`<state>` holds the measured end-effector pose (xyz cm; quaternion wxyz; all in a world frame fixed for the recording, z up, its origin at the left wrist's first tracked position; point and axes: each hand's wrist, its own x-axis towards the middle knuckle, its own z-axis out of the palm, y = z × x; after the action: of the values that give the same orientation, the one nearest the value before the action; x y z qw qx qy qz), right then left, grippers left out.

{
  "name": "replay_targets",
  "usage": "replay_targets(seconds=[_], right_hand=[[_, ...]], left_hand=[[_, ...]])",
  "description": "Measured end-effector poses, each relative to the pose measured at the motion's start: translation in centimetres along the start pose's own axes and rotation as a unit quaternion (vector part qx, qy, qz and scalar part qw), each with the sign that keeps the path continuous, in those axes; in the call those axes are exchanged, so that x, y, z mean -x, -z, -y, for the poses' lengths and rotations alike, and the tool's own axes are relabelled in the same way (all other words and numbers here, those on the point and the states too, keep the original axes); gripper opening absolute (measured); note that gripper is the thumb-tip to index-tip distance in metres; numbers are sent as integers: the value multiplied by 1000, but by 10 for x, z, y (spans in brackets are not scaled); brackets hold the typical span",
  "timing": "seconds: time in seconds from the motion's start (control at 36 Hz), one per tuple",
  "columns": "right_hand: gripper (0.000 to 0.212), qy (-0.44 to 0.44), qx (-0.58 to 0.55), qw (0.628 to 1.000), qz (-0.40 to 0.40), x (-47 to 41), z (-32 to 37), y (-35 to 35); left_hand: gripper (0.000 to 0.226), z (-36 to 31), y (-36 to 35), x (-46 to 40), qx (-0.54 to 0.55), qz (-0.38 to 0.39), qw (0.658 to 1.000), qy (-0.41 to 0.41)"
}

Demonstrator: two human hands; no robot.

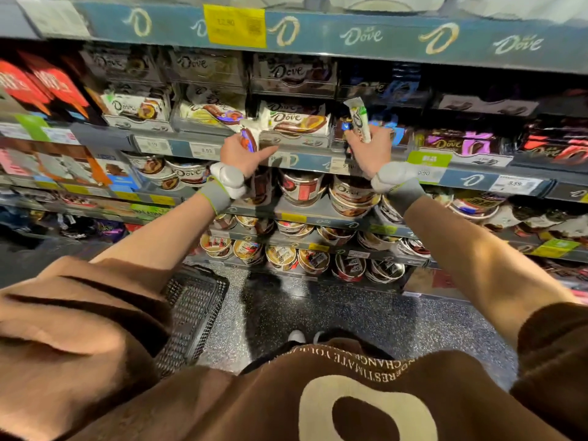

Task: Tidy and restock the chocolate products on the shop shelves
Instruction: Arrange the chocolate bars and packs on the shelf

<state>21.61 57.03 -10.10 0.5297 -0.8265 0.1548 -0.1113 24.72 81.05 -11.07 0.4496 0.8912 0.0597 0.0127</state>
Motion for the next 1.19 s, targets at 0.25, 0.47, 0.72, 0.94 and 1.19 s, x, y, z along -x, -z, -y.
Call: replay_targets(seconds=[0.25,0.47,0.72,0.94,1.19], right_hand=[[24,113,113,983,87,-15,14,-12],[23,173,197,959,108,-32,27,-29],[32,166,227,953,114,-29,39,-46],[30,131,311,933,126,-27,58,-61],[48,81,364,921,113,-21,84,-66]], left_hand=[[59,-4,8,3,14,13,1000,5],[43,14,21,-1,27,47,998,21],[36,46,36,-9,110,69,989,64],[21,50,58,-17,152,114,977,94],[19,53,76,-26,150,123,979,68]])
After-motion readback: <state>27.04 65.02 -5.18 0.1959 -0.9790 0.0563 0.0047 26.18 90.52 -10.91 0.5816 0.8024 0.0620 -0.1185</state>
